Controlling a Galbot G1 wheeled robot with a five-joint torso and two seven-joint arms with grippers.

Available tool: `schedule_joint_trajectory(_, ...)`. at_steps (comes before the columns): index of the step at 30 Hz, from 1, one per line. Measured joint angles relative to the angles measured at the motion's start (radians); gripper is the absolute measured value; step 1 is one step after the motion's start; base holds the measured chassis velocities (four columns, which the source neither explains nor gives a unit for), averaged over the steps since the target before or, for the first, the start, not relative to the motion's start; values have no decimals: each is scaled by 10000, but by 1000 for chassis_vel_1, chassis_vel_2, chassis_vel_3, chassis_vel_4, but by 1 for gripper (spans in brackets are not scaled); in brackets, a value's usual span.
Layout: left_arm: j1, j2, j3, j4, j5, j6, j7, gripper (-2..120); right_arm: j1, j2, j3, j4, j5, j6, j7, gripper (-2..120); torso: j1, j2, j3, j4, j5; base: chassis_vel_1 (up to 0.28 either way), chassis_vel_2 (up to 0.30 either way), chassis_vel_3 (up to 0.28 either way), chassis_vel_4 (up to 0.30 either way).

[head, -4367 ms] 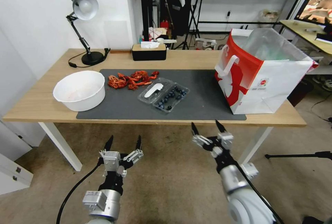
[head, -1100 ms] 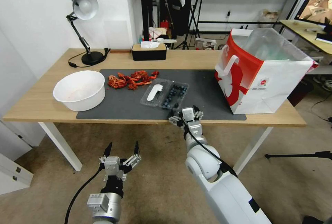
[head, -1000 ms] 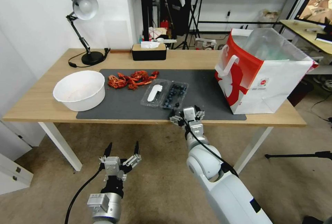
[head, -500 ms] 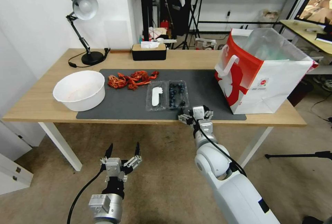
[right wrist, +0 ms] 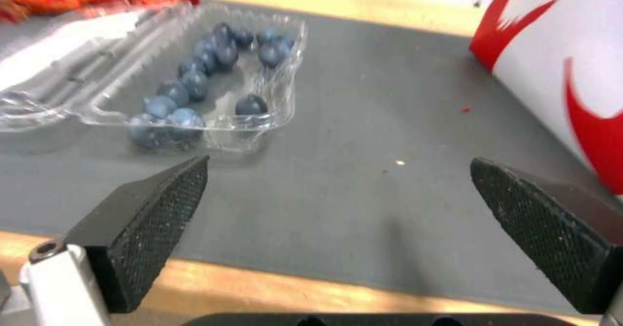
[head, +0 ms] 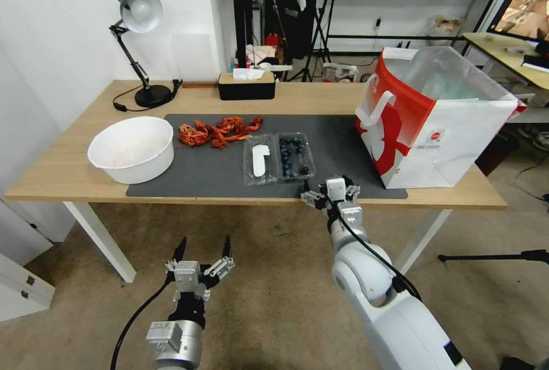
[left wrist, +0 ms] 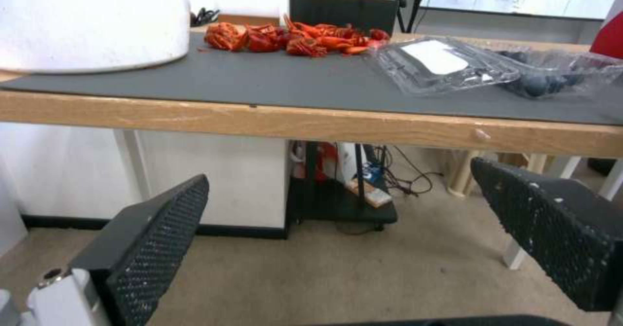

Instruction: Close the takeout container lid, then place the container into the takeout bag.

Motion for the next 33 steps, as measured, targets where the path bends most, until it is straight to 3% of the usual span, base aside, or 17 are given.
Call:
schedule_joint_trajectory(1, 0, 0, 0, 0, 0, 0, 0, 100, 0, 0, 0, 0, 0, 0, 0, 100, 0, 0, 0, 0, 0, 0, 0, 0, 0)
schedule_joint_trajectory(4, 12, -4, -19, -61, 34, -25, -12, 100, -769, -183, 459, 448, 12, 1765, -303, 100, 0, 0, -1, 0, 0, 0, 0, 0, 0)
schedule_joint_trajectory(5, 12, -4, -19, -61, 34, -25, -12, 100, -769, -183, 459, 448, 12, 1765, -303, 100, 0, 0, -1, 0, 0, 0, 0, 0, 0)
schedule_joint_trajectory(8, 23, -4, -41, -126, 34, -37, -23, 100, -1471, -247, 1124, 834, 155, 3323, -903, 100, 0, 0, -1, -1, -1, 0, 0, 0, 0)
schedule_joint_trajectory(9, 23, -4, -41, -126, 34, -37, -23, 100, -1471, -247, 1124, 834, 155, 3323, -903, 100, 0, 0, -1, -1, -1, 0, 0, 0, 0)
schedule_joint_trajectory(11, 37, -2, -39, -156, -6, -64, 1, 100, -2238, -286, 1817, 1095, 250, 4646, -1503, 100, 0, 2, -1, 0, -1, 0, 0, 0, 0)
schedule_joint_trajectory(12, 37, -2, -39, -156, -6, -64, 1, 100, -2238, -286, 1817, 1095, 250, 4646, -1503, 100, 0, 2, -1, 0, -1, 0, 0, 0, 0)
schedule_joint_trajectory(15, 73, -6, 2, -243, -40, -67, 106, 100, -3204, -215, 2549, 1136, 286, 6008, -1987, 100, 0, 3, -1, 0, 0, 0, 0, 0, 0)
schedule_joint_trajectory(23, 29, 1, 90, -435, -145, 45, 200, 100, -5016, 146, 3100, 814, 4, 7297, -2437, 100, -1, 3, -1, -3, -1, 0, 0, 0, 0)
schedule_joint_trajectory(33, 16, -273, 92, -392, -90, 33, 283, 100, -5430, 197, 3080, 438, -2, 7694, -2527, 100, -1, 1, -1, 3, 2, 0, 0, 0, 0)
